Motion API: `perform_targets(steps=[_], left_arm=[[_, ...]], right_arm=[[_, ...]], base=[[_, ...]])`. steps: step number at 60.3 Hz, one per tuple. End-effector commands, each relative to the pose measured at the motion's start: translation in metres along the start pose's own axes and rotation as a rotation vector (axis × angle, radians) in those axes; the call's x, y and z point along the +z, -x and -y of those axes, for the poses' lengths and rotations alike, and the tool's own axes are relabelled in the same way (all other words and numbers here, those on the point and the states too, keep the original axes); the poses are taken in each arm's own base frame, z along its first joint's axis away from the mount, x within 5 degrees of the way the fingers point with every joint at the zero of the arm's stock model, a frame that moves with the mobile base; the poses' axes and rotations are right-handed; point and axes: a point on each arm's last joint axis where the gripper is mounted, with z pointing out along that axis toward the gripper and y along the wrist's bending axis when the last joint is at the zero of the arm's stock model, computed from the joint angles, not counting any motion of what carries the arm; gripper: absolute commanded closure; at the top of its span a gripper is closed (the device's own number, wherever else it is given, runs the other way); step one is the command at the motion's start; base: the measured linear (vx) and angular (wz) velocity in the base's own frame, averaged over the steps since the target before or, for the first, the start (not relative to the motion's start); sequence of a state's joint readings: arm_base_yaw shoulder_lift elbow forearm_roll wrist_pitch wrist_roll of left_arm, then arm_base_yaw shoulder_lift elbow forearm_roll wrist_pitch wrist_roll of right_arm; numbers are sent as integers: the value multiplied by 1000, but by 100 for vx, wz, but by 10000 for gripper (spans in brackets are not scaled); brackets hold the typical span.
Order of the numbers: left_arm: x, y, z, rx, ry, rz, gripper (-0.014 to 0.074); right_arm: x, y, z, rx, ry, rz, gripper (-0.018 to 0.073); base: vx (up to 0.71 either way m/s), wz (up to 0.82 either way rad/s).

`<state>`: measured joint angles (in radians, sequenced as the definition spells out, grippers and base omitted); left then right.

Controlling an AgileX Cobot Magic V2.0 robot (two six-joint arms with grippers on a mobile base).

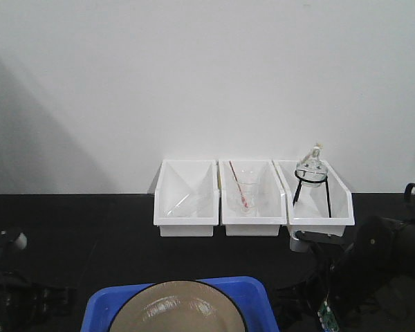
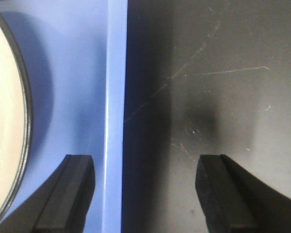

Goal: Place disk in tray to left cabinet
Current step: 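Move both grippers to the tray's side rims and grip them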

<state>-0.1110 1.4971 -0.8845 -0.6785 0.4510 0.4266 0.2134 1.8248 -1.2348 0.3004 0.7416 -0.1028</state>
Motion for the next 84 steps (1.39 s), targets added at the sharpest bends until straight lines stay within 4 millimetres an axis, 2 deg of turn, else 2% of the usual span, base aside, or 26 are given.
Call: perform_targets(steps=[1,11,21,34,49,68,84], left_arm=[[5,18,10,6,-9,83,256],[38,11,4,-14,7,-2,257],[55,6,-3,-26,34,-29,257],[62,5,-7,-28,51,-26,257],[74,-2,-11,-39,56,-73,237],[78,-4,-13,-49,59,-83,168],[79,-4,-13,-49,62,-81,162]], right_arm=[[-23,14,-5,-17,14,118,64],[-23,14,-5,-15,16,126,64],[-23,15,-5,-18,14,137,64],[-22,17,-5,-12,17,154,64],[-3,16,-6,-4,63,117,64],[19,17,-3,0,84,96,64],[40,16,-5,24,148,79,64]], base=[[0,0],[0,0],[0,0],[0,0],[0,0],[0,0],[0,0]])
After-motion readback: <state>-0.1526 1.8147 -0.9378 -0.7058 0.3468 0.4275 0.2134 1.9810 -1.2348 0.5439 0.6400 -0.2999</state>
